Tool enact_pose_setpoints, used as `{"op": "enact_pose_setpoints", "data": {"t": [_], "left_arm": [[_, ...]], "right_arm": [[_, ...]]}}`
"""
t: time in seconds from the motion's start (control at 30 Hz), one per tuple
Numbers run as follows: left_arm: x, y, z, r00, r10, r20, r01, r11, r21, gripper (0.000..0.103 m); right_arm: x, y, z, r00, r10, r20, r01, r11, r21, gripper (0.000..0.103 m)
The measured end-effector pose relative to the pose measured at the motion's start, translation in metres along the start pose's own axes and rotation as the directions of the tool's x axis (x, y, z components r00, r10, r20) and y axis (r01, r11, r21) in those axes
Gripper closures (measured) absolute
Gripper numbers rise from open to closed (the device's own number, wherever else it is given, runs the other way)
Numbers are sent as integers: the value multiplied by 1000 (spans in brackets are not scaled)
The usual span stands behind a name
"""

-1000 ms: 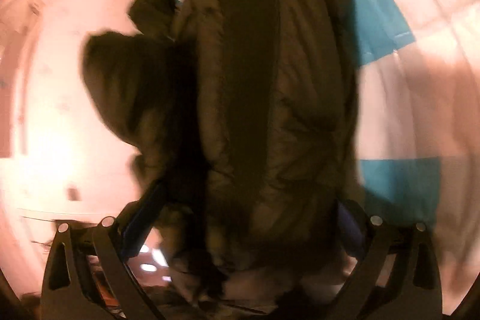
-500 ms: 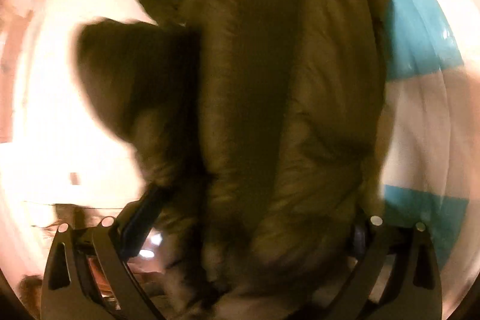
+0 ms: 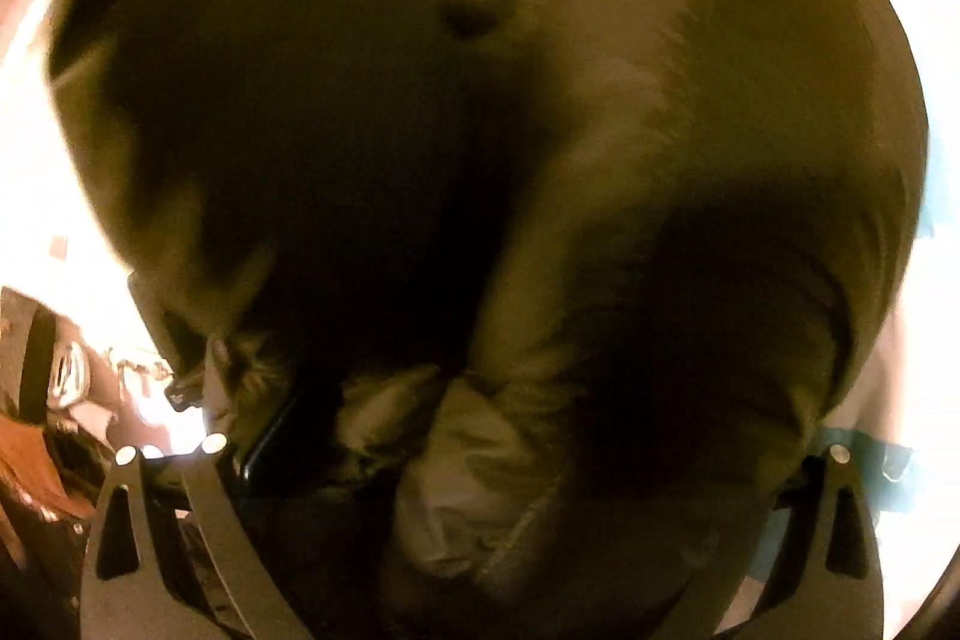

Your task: Fold large clothes

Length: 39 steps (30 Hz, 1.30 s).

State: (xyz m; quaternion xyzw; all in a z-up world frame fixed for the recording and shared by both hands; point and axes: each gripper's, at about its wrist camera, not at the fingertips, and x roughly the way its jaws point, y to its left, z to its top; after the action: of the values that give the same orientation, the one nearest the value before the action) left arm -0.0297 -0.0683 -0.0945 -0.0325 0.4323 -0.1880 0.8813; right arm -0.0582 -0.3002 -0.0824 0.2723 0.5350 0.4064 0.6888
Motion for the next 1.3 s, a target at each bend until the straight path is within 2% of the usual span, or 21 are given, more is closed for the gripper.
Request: {"op": "enact_pose_setpoints", "data": {"t": [0.07,0.23,0.43,0.5,0.57,0.63,0.7,0.8,0.87,0.93,1.0,1.07,1.13,1.17,1.2,1.23,1.3], "left_arm": [[-9,-10,1,999,43,31,-44,998,45,45],[-32,-14,6,991,105,86,-112,990,83,45],[-54,2,5,976,182,123,-191,979,66,46],[-56,15,6,974,197,116,-202,979,38,46],[-49,30,6,978,195,78,-197,980,10,45],[-32,58,2,989,151,3,-150,987,-65,39],[-24,86,-5,997,59,-50,-66,984,-167,35],[-38,113,-11,997,-70,-39,59,969,-241,31],[-46,129,-12,992,-123,-16,113,953,-281,27],[-48,145,-9,987,-161,-6,150,934,-323,20],[-43,156,-5,982,-189,-2,177,921,-348,18],[-27,164,0,977,-211,-23,188,912,-364,14],[-8,161,1,968,-242,-65,201,903,-379,11],[-1,157,1,965,-248,-84,202,908,-367,10],[0,155,1,966,-241,-93,195,916,-352,10],[-3,154,0,966,-241,-95,196,920,-338,10],[-5,159,-2,961,-265,-81,221,910,-351,10]], "right_arm": [[1,10,2,1000,13,16,-13,999,-31,6],[17,24,14,997,65,38,-62,996,-68,6],[43,44,43,992,118,39,-112,986,-125,6],[61,50,54,992,123,21,-119,984,-130,6],[72,37,64,995,97,-21,-98,990,-102,6],[89,23,71,997,34,-74,-37,998,-49,6],[94,10,72,994,-5,-109,5,1000,-5,6],[85,8,77,993,-13,-117,16,999,29,6],[76,13,82,994,14,-108,-8,998,59,6],[69,16,92,994,41,-100,-33,996,84,6],[70,22,108,994,36,-101,-25,994,102,6],[86,32,110,989,-30,-148,44,995,90,6],[120,38,106,956,-168,-241,190,979,70,6],[132,34,106,937,-203,-284,232,970,73,6],[138,31,106,926,-221,-307,254,965,71,6],[138,29,107,924,-225,-310,259,963,74,6],[132,28,108,928,-224,-297,262,960,95,6]]}}
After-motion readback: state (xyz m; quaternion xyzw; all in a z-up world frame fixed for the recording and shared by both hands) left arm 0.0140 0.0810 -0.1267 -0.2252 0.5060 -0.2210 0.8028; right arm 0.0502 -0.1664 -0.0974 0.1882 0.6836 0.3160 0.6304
